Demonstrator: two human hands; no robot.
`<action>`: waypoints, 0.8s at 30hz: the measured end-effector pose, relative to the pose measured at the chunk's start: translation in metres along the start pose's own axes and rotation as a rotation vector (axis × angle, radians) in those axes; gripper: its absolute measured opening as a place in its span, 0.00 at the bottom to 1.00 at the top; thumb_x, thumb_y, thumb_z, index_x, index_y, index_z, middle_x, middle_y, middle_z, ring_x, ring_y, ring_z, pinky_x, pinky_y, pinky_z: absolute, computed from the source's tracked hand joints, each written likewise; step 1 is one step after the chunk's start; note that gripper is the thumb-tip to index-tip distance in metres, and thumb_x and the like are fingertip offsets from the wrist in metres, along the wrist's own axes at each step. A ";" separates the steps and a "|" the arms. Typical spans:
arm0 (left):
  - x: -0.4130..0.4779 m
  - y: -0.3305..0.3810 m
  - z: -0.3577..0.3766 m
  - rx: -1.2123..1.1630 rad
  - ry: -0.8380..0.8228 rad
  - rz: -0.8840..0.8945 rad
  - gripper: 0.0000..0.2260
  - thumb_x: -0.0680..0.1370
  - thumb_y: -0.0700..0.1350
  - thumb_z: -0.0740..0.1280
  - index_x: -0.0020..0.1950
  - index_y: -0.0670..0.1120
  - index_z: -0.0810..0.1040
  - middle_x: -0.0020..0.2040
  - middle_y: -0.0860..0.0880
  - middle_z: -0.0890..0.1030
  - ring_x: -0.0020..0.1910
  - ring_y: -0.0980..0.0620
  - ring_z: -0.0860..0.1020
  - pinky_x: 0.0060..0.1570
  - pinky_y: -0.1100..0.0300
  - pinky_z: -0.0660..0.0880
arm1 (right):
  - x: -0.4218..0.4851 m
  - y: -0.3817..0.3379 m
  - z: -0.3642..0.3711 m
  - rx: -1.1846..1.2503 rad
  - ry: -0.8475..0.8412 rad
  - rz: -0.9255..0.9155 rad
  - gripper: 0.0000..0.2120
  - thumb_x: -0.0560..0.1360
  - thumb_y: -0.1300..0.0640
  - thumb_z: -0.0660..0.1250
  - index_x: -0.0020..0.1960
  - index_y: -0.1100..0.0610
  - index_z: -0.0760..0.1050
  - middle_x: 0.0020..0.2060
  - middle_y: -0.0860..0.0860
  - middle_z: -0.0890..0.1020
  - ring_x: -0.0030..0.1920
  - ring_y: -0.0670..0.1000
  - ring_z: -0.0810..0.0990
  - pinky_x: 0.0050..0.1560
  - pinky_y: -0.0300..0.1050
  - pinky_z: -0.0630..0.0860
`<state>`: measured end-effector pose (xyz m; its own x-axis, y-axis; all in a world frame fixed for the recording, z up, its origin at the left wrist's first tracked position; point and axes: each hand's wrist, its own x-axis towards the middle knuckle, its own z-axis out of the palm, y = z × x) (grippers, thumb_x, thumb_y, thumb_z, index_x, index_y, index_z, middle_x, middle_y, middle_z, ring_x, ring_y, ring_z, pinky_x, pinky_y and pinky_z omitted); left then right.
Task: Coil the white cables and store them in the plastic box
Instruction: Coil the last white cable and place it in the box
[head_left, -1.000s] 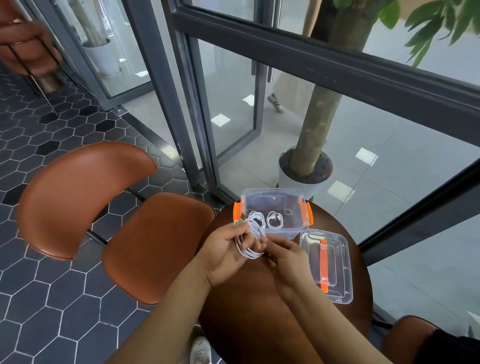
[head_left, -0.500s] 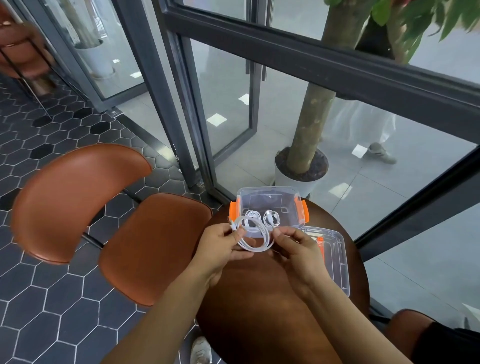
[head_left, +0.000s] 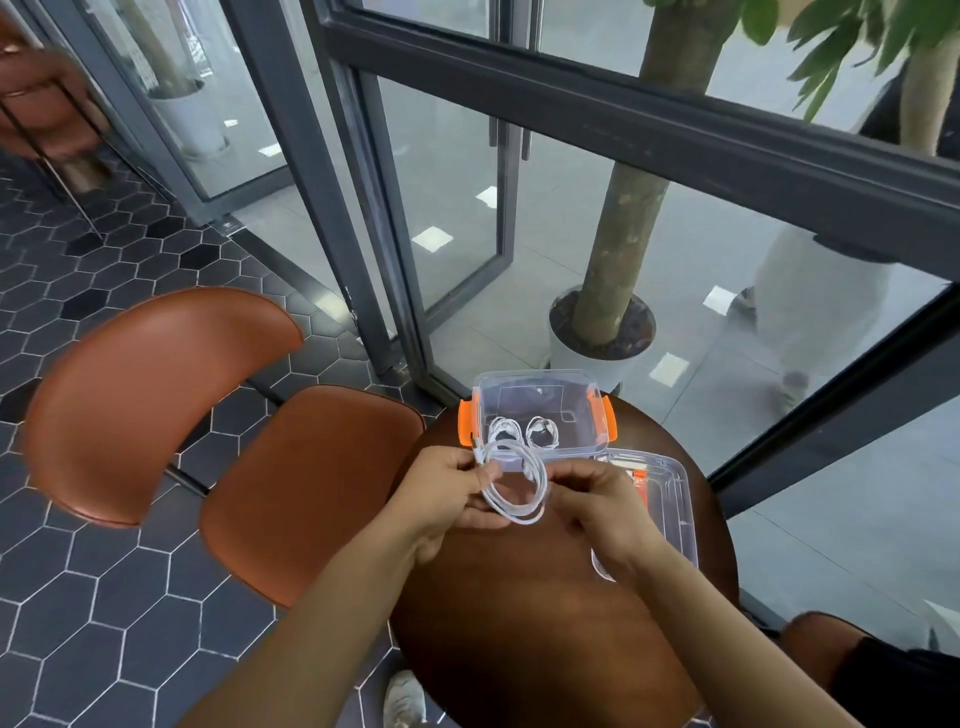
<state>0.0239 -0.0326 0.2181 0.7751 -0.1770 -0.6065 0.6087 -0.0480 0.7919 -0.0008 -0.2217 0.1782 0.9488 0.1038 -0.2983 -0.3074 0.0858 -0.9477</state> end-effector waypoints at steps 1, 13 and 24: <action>0.000 0.001 0.000 0.034 -0.009 -0.020 0.06 0.82 0.35 0.63 0.51 0.38 0.80 0.51 0.32 0.84 0.49 0.35 0.85 0.41 0.51 0.84 | 0.001 -0.001 0.000 0.016 -0.033 0.011 0.03 0.74 0.67 0.73 0.47 0.62 0.85 0.36 0.59 0.82 0.29 0.47 0.75 0.28 0.37 0.70; 0.005 -0.006 -0.001 0.319 0.105 0.004 0.07 0.81 0.38 0.66 0.49 0.35 0.82 0.51 0.34 0.82 0.43 0.38 0.85 0.42 0.47 0.84 | -0.002 -0.007 0.024 -0.389 0.005 -0.164 0.16 0.78 0.62 0.69 0.55 0.40 0.78 0.38 0.43 0.85 0.41 0.48 0.86 0.39 0.51 0.85; -0.003 -0.007 -0.005 0.128 0.147 -0.043 0.08 0.82 0.37 0.63 0.54 0.33 0.78 0.46 0.31 0.83 0.41 0.35 0.85 0.42 0.47 0.84 | -0.008 -0.007 0.030 -0.231 0.311 -0.389 0.10 0.75 0.66 0.72 0.47 0.50 0.81 0.52 0.47 0.85 0.55 0.44 0.83 0.51 0.36 0.79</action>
<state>0.0180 -0.0264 0.2145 0.7711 -0.0266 -0.6362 0.6225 -0.1790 0.7619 -0.0081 -0.1936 0.1909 0.9768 -0.1932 0.0928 0.0611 -0.1642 -0.9845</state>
